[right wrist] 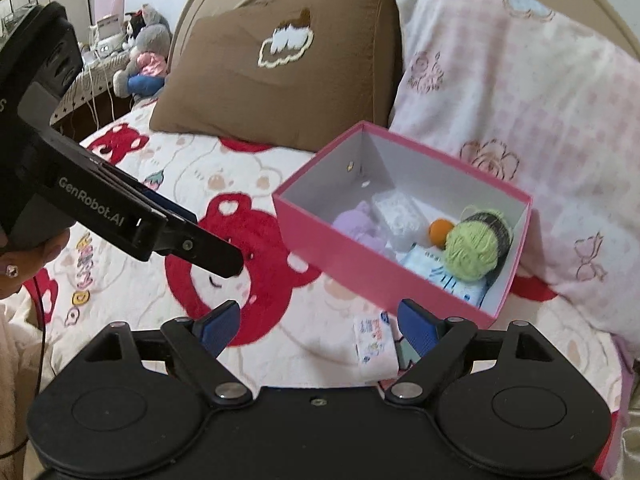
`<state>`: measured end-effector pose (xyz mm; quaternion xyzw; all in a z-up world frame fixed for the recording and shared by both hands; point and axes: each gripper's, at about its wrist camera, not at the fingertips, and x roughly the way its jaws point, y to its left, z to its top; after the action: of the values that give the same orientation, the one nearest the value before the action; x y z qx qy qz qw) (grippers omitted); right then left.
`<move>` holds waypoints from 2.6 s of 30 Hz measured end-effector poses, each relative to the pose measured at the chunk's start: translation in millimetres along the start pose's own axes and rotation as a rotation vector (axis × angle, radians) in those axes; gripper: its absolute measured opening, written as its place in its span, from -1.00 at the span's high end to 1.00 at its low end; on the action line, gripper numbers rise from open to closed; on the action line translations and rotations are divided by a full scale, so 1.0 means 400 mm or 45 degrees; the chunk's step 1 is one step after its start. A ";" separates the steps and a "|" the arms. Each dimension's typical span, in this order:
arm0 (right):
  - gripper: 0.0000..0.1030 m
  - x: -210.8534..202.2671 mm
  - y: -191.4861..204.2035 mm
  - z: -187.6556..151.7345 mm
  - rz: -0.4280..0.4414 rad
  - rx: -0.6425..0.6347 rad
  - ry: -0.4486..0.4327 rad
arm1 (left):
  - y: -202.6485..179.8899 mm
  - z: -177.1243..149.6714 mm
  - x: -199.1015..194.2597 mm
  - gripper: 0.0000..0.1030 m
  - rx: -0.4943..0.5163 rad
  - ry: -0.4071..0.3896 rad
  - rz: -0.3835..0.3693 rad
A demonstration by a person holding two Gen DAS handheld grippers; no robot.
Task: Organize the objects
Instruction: 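Withdraw the right tool from the box toward the white wet-wipes packet, then close the right gripper on the white wet-wipes packet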
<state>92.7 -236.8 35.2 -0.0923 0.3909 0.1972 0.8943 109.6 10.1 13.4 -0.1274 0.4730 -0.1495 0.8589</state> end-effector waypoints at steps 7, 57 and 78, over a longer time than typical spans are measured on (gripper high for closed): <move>-0.72 0.056 -0.023 -0.048 0.000 -0.010 0.037 | -0.007 -0.029 0.060 -0.82 0.043 -0.046 -0.004; 0.23 0.348 -0.151 -0.278 -0.044 0.297 0.007 | 0.050 -0.061 0.516 -0.02 0.018 -0.010 -0.349; -0.67 0.326 -0.168 -0.292 -0.076 0.314 -0.031 | 0.022 -0.081 0.508 0.28 -0.085 0.150 -0.211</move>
<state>124.2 -298.4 -139.2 0.0090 0.3984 0.1222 0.9090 186.3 -61.1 -164.0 -0.1854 0.5154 -0.2115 0.8095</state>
